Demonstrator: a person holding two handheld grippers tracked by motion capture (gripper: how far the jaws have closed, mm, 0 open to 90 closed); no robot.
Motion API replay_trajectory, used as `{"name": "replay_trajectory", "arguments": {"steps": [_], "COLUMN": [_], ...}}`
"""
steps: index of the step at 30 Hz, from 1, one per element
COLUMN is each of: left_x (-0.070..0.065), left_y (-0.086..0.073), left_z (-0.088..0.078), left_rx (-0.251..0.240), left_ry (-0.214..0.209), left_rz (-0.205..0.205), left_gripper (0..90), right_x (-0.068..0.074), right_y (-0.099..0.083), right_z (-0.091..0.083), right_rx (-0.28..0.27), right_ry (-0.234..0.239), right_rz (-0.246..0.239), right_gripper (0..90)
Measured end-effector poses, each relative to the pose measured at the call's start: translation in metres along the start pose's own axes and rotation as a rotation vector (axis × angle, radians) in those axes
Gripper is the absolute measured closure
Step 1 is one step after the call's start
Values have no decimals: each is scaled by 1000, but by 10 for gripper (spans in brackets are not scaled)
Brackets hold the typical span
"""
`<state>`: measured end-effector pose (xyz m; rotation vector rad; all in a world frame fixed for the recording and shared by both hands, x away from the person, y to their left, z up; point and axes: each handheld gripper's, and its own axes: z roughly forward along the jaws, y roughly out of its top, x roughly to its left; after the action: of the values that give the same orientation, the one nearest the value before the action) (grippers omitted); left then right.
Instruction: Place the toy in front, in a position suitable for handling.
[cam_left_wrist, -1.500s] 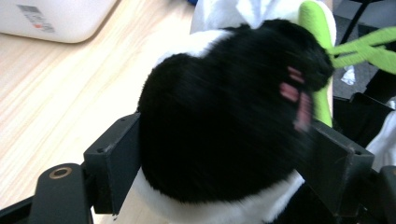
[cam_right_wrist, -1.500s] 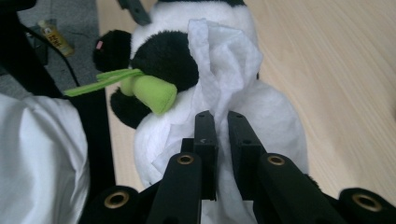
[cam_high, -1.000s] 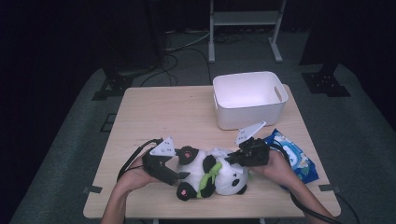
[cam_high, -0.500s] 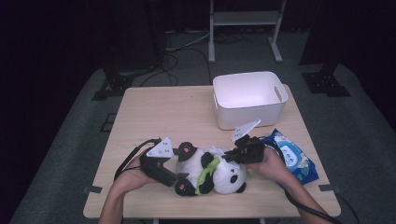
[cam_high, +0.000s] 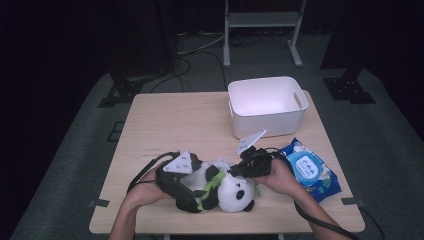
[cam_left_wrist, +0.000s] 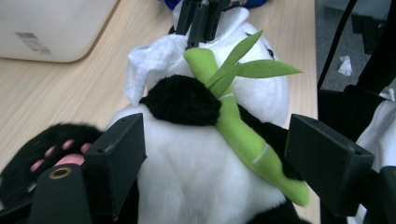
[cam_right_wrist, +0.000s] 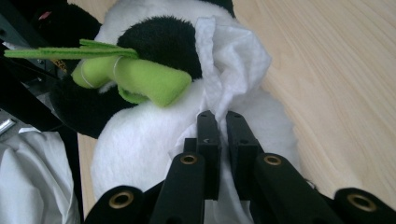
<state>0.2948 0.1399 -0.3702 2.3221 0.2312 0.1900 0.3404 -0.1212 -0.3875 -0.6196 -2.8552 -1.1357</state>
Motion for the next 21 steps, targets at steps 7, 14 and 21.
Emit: {"name": "replay_trajectory", "arguments": {"steps": [7,14,21], "left_x": [2,5,6], "left_y": [-2,-5,-5], "left_z": [9,11,11], "left_rx": [35,26,27], "left_ry": [24,38,50], "left_rz": [-1,-45,-60], "left_gripper": [226,232,232], "right_x": [-3,-6,-13], "right_y": [-6,-18,-38], "right_z": [-14,-27,-32], "right_rx": [-58,-36,-6], "right_ry": [-15,-45,-76], "right_rz": [21,34,72], "right_gripper": [845,842,842]}}
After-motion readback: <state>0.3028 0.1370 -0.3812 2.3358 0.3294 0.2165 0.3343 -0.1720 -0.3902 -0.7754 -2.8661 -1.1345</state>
